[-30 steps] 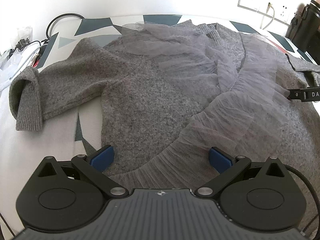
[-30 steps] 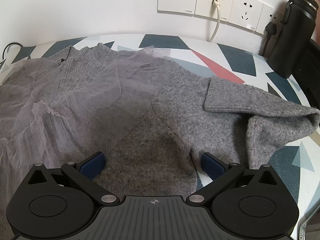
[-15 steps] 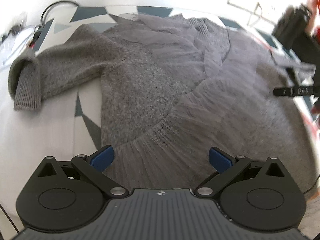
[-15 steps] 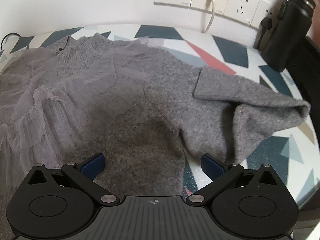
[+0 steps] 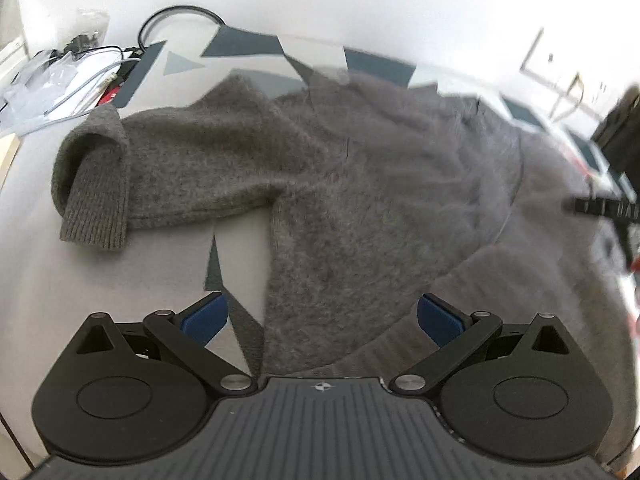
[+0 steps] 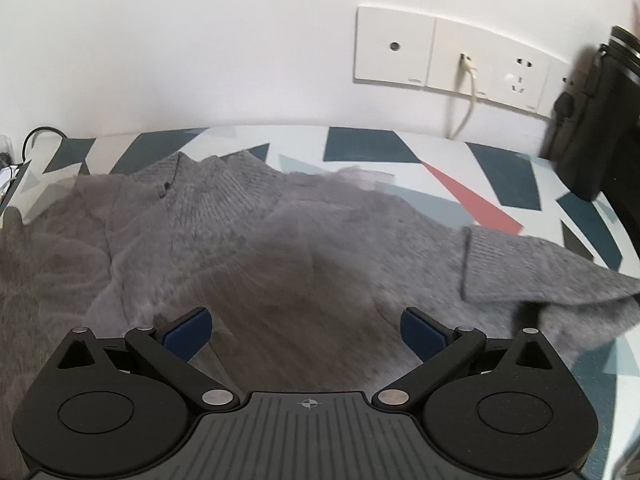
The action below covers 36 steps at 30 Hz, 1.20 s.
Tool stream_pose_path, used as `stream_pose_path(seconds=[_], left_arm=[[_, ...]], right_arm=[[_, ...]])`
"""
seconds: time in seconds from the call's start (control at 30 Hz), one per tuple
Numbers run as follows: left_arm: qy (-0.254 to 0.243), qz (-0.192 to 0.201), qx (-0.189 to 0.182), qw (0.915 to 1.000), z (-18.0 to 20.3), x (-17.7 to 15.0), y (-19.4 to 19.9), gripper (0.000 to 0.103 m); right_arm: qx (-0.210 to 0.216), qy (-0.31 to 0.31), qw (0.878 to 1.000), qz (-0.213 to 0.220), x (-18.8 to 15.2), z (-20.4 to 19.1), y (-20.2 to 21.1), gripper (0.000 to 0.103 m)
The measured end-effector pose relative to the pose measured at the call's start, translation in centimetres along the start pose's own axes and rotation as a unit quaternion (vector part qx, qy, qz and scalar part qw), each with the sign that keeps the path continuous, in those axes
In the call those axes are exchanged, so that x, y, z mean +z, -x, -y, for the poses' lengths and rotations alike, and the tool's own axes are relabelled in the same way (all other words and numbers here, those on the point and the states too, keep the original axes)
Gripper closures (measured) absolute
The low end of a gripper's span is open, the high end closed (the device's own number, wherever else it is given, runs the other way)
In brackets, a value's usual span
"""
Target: Fold clothes
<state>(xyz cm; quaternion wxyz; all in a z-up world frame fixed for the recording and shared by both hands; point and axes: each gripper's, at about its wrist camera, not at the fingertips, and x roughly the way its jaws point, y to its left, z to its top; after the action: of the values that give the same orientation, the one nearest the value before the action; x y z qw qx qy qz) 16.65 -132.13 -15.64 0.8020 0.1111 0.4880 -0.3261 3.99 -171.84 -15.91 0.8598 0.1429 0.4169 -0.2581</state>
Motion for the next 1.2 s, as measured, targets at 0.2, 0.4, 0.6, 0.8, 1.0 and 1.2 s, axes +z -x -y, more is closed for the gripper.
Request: stream_pose_path(seconds=[0.2,0.4,0.6,0.8,1.0,1.2], left_arm=[[-0.037,-0.014,0.02,0.999,0.9,-1.1,-0.5,0.0],[-0.053,-0.016,0.029,0.998,1.5,-1.4,-0.4,0.0],[-0.054,-0.016,0.031,0.9979,2.0,-1.8,-0.3,0.0],[-0.069,-0.02,0.024,0.9971,2.5,-2.2,-0.1,0.0],[-0.071,-0.024,0.022,0.9969,2.6,-2.5,0.0,0.0],[-0.041,-0.023,0.01,0.9988,1.9,-2.1,0.4,0.0]], right_arm=[[-0.004,0.008,1.0,-0.008,-0.8,-0.2,-0.8,0.002],[-0.007,0.015,1.0,-0.016,-1.6,-0.5,-1.6,0.001],[-0.009,0.014,1.0,-0.023,-2.3,-0.2,-2.0,0.001],[-0.007,0.01,0.999,-0.031,-2.7,0.4,-1.6,0.001],[-0.007,0.005,0.999,-0.038,-2.9,0.7,-1.3,0.001],[-0.008,0.002,0.999,-0.048,-2.8,0.8,-1.2,0.001]])
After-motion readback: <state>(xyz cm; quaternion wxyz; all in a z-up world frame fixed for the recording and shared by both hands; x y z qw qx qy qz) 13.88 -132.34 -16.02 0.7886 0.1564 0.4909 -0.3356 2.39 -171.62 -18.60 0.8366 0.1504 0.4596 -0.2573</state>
